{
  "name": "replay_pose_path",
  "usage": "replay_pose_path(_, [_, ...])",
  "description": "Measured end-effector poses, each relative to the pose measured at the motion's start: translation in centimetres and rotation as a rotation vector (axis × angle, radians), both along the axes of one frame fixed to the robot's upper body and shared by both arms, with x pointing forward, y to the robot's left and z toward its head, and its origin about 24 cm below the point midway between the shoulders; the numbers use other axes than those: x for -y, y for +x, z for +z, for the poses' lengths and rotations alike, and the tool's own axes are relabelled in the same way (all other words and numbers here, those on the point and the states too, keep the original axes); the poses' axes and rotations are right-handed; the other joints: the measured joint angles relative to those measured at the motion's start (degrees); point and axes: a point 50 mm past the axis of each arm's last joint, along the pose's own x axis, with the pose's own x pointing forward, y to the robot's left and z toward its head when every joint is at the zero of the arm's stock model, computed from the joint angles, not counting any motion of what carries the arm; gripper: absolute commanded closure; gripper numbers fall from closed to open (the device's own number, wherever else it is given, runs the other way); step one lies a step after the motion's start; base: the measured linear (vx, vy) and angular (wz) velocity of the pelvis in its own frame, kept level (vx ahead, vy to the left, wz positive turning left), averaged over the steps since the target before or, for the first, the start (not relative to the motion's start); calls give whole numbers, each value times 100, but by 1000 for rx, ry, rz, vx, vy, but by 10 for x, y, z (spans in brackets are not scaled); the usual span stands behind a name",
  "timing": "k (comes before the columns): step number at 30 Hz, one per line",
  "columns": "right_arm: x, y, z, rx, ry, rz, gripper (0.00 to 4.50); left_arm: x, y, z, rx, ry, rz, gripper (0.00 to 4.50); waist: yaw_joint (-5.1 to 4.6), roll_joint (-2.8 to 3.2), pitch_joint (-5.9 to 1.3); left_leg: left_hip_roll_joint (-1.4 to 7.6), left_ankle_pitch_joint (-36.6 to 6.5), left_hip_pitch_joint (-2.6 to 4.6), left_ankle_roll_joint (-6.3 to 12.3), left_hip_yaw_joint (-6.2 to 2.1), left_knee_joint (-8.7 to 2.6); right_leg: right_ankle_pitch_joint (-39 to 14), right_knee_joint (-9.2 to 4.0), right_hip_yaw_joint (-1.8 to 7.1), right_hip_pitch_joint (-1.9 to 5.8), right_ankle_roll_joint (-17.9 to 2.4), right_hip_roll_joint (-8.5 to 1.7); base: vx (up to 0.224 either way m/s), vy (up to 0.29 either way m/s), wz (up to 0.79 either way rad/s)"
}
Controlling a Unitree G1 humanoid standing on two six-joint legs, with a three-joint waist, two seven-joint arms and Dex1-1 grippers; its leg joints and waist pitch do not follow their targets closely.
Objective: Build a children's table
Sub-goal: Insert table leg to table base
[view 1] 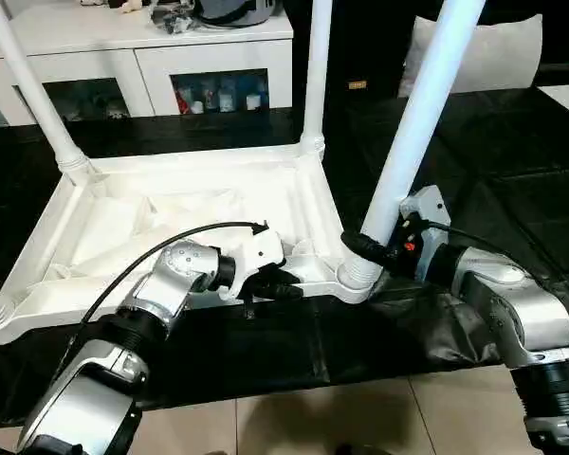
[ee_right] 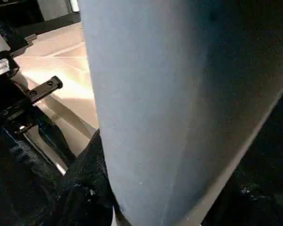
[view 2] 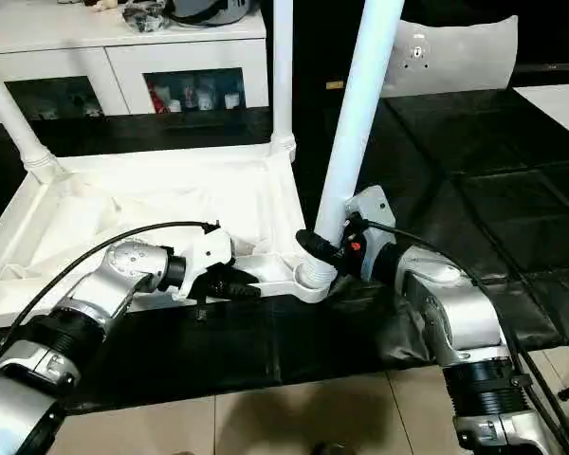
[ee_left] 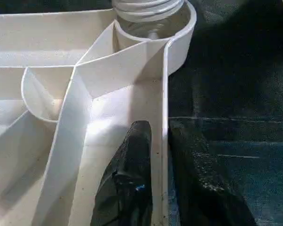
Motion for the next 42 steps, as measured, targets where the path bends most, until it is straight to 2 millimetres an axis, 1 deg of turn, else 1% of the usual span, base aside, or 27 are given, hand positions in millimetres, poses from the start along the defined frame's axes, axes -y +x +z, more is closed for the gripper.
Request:
replay_pose_path(2, [-2,-2,1,-13,20,33,262,0,0,0,-1,-1,-9,416,4,0,0,0,0,1,0,0,0,0,0,0,0,0,0,0,0,0])
replay_pose_path(4, [-7,-6,0,-46,48,96,262,0,1,0,0,0,-11,446,10,0,0,1,0,2,0,0,0,1,4,0,0,-1,0,0,0,0])
replay_pose_path(6, [-9,-8,0,-62,55,140,262,-1,1,0,-2,2,-18,449,14,0,0,2,0,4,0,0,1,1,7,0,0,-1,0,0,0,0])
replay_pose_path(13, [-4,-6,1,-76,35,172,262,0,1,1,53,52,-67,450,17,-3,-2,3,0,8,0,0,1,1,11,-1,2,-1,0,0,0,0])
replay_pose_path(17, [-4,-3,2,-92,35,199,262,-6,0,3,45,75,-94,450,15,-3,-2,5,-1,17,-2,0,1,0,28,-1,2,-1,1,0,0,0])
replay_pose_path(21, [-7,-2,1,-109,25,238,262,-8,-1,3,39,85,-113,450,70,-8,-5,6,-2,25,-3,0,1,0,36,-1,3,-1,1,0,0,0])
replay_pose_path(25, [-10,0,0,-96,2,257,262,-8,-1,3,35,86,-116,450,74,-22,-10,5,-7,24,-13,2,3,-1,35,3,3,0,0,0,0,0])
replay_pose_path(32, [-9,6,-2,-100,-20,256,262,-8,-4,4,23,84,-135,450,94,-27,-11,6,-7,21,-13,3,1,-5,37,4,3,0,0,0,0,0])
replay_pose_path(42, [-10,8,-3,-107,-19,279,262,-9,-4,5,23,88,-130,450,81,-76,-12,7,-8,30,-14,9,1,-7,44,9,3,-1,0,0,0,0])
